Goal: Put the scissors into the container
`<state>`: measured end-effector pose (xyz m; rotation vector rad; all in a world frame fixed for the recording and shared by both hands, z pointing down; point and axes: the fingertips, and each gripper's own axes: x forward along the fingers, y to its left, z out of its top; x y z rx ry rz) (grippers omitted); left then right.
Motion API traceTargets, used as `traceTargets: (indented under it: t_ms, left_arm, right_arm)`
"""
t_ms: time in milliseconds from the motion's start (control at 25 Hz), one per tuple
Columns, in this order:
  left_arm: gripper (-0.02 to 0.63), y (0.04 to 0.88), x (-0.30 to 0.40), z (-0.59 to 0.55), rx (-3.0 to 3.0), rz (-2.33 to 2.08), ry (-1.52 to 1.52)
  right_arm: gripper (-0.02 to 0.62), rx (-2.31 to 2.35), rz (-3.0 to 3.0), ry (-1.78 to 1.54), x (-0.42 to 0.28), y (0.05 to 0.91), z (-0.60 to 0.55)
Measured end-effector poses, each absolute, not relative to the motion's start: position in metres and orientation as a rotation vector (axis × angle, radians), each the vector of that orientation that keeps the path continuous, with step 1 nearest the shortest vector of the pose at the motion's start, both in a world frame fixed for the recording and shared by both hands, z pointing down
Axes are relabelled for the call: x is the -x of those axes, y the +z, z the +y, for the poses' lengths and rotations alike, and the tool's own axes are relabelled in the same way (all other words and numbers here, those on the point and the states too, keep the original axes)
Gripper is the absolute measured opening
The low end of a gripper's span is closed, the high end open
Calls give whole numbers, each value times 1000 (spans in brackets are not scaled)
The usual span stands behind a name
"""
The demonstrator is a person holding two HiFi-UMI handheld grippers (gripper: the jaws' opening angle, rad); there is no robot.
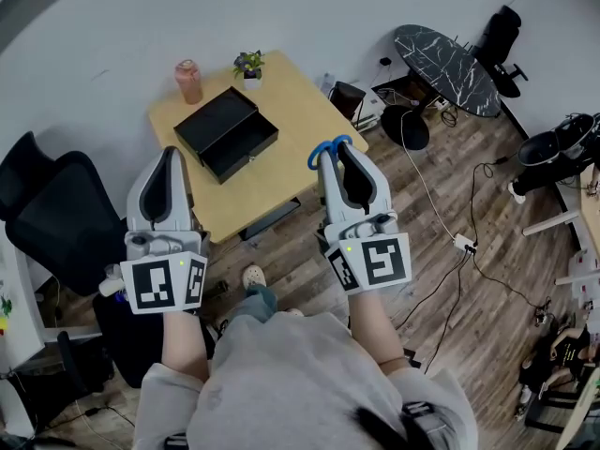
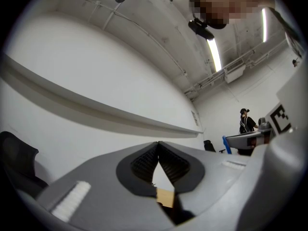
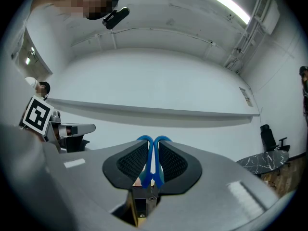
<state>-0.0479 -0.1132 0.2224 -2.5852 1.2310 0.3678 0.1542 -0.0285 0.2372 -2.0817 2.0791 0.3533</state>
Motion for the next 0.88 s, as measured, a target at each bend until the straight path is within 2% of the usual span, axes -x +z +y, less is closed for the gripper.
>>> traceTargets:
  t_ms: [880]
  left_arm:
    - [58,228,50,-287,2627,1183,381]
  right_arm:
    - [74,2136,2064,360,-147,244,-194]
